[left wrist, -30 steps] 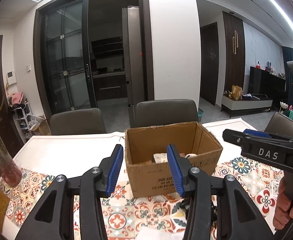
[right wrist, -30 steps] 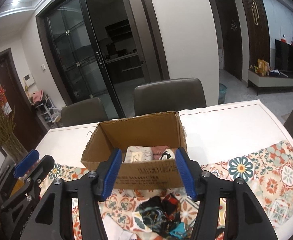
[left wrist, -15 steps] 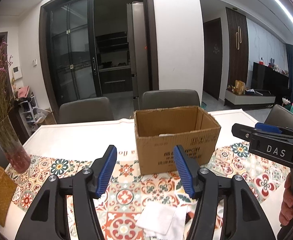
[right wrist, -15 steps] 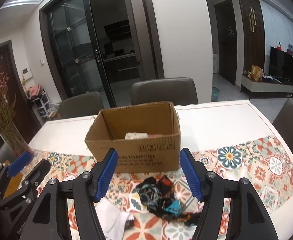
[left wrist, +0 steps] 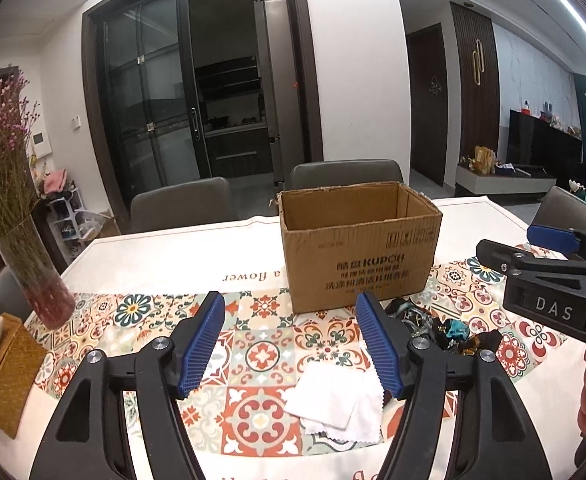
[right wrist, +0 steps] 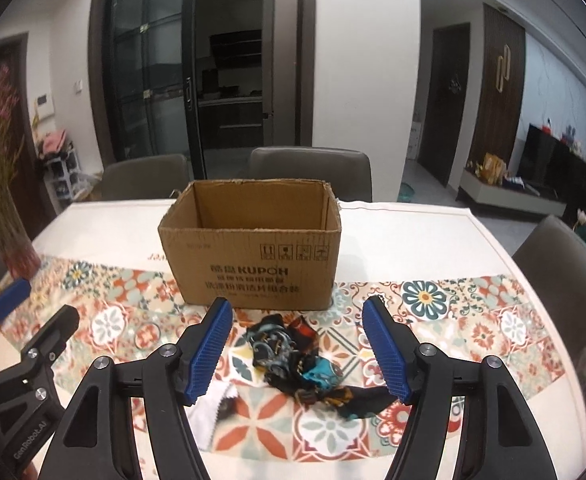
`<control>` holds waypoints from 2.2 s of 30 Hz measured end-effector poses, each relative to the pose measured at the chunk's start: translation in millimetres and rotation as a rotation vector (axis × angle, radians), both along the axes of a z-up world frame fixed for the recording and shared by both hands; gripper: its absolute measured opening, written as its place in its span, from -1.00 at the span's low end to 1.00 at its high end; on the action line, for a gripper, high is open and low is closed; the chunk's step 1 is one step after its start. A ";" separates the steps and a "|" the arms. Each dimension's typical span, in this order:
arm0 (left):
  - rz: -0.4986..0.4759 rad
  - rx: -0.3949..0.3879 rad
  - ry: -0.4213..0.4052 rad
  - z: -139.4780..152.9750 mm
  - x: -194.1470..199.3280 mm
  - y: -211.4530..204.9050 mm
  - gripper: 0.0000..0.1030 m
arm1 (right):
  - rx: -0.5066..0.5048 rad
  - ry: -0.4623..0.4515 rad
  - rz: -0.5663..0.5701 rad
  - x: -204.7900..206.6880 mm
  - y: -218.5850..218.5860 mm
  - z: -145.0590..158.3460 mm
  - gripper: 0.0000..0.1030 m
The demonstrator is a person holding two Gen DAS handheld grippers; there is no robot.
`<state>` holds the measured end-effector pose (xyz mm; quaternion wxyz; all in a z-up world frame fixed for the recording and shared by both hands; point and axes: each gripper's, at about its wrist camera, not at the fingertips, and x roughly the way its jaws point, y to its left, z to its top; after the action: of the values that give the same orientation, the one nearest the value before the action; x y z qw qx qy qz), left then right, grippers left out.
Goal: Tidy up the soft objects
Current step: 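Withdraw both tools from the box toward the scarf and white cloth, then close the left tool on the white cloth while the right tool grasps the dark scarf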
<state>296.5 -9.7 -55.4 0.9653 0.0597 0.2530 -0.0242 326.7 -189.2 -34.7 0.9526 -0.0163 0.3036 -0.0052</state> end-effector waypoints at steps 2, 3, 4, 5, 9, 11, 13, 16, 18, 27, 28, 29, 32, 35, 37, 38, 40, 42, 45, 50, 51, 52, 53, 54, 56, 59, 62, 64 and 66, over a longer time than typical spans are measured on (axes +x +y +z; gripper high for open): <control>0.021 0.007 0.002 -4.4 -2.3 -1.4 0.32 | -0.013 0.003 0.018 -1.1 2.2 -3.0 0.33; 0.030 0.006 0.011 -6.1 -2.9 -2.8 0.32 | -0.018 0.006 0.032 -2.1 2.9 -5.6 0.33; 0.034 -0.001 0.016 -8.1 -3.8 -3.5 0.32 | -0.020 0.007 0.040 -2.9 3.1 -7.9 0.33; 0.037 -0.007 0.019 -10.5 -5.5 -4.8 0.32 | -0.024 0.010 0.055 -3.4 2.9 -11.1 0.33; 0.050 -0.009 0.048 -24.9 -7.5 -12.2 0.32 | -0.023 0.034 0.096 -3.5 1.2 -24.7 0.33; 0.055 -0.020 0.061 -29.9 -7.6 -13.5 0.32 | -0.028 0.045 0.101 -2.9 -1.6 -31.7 0.33; 0.059 -0.014 0.074 -37.4 -7.3 -17.7 0.32 | -0.022 0.060 0.115 -1.1 -6.3 -39.4 0.33; 0.068 -0.008 0.097 -48.9 -5.6 -22.6 0.32 | -0.018 0.080 0.123 1.9 -11.0 -50.5 0.33; 0.075 -0.004 0.119 -58.2 -3.8 -25.3 0.32 | -0.025 0.092 0.129 3.7 -12.6 -58.6 0.33; 0.115 0.008 0.184 -91.5 14.0 -30.5 0.32 | -0.015 0.163 0.140 17.1 -21.7 -95.6 0.33; 0.120 0.006 0.190 -95.1 16.3 -30.4 0.32 | -0.012 0.167 0.137 19.2 -22.9 -98.6 0.33; 0.126 0.005 0.193 -97.8 18.7 -30.2 0.32 | -0.009 0.171 0.135 20.9 -23.7 -101.3 0.33; 0.141 0.004 0.204 -106.5 25.1 -29.2 0.31 | -0.004 0.183 0.132 26.6 -25.2 -109.8 0.33; 0.156 0.011 0.215 -115.7 31.6 -28.5 0.31 | -0.007 0.198 0.132 33.8 -24.4 -119.6 0.33; 0.169 0.006 0.224 -121.9 35.7 -27.1 0.31 | -0.012 0.204 0.133 38.0 -23.5 -123.9 0.33; 0.170 0.002 0.231 -124.5 37.4 -26.9 0.30 | -0.013 0.207 0.134 39.8 -23.1 -126.4 0.33; 0.172 -0.003 0.241 -128.7 40.7 -26.6 0.27 | -0.015 0.212 0.134 43.0 -22.9 -130.8 0.33; 0.177 -0.010 0.251 -132.9 45.8 -26.5 0.24 | -0.015 0.217 0.134 46.0 -23.3 -134.9 0.33; 0.182 -0.029 0.262 -136.3 52.7 -26.3 0.21 | -0.005 0.226 0.132 50.8 -24.9 -139.8 0.33; 0.188 -0.030 0.287 -146.1 62.7 -26.3 0.12 | 0.010 0.245 0.124 58.2 -27.5 -147.8 0.33; 0.190 -0.029 0.297 -148.9 64.8 -26.0 0.06 | 0.012 0.249 0.122 59.7 -27.9 -149.8 0.33; 0.190 -0.033 0.310 -152.4 67.3 -25.3 0.02 | 0.012 0.252 0.121 61.0 -28.1 -151.0 0.33; 0.193 -0.034 0.322 -155.0 68.9 -24.8 0.01 | 0.012 0.255 0.119 62.5 -28.2 -152.7 0.33; 0.197 -0.037 0.332 -157.6 70.2 -24.2 -0.03 | 0.013 0.260 0.117 64.2 -28.1 -154.9 0.33; 0.206 -0.047 0.344 -161.4 71.9 -22.4 -0.08 | 0.018 0.274 0.117 67.4 -27.8 -158.4 0.33; 0.206 -0.049 0.364 -166.4 74.5 -20.8 -0.12 | 0.026 0.287 0.118 71.3 -27.7 -162.8 0.33; 0.207 -0.062 0.389 -171.1 77.1 -18.9 -0.17 | 0.029 0.310 0.122 75.8 -26.3 -168.2 0.33; 0.212 -0.074 0.399 -173.4 77.9 -17.4 -0.22 | 0.041 0.322 0.126 78.1 -25.9 -170.7 0.33; 0.213 -0.083 0.399 -174.2 78.3 -16.5 -0.24 | 0.051 0.331 0.129 79.9 -25.8 -173.0 0.33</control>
<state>374.8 -26.2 -229.6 0.8948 -0.0132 0.4428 0.0563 406.7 -214.9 -207.7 0.8882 -0.0120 0.4545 0.0665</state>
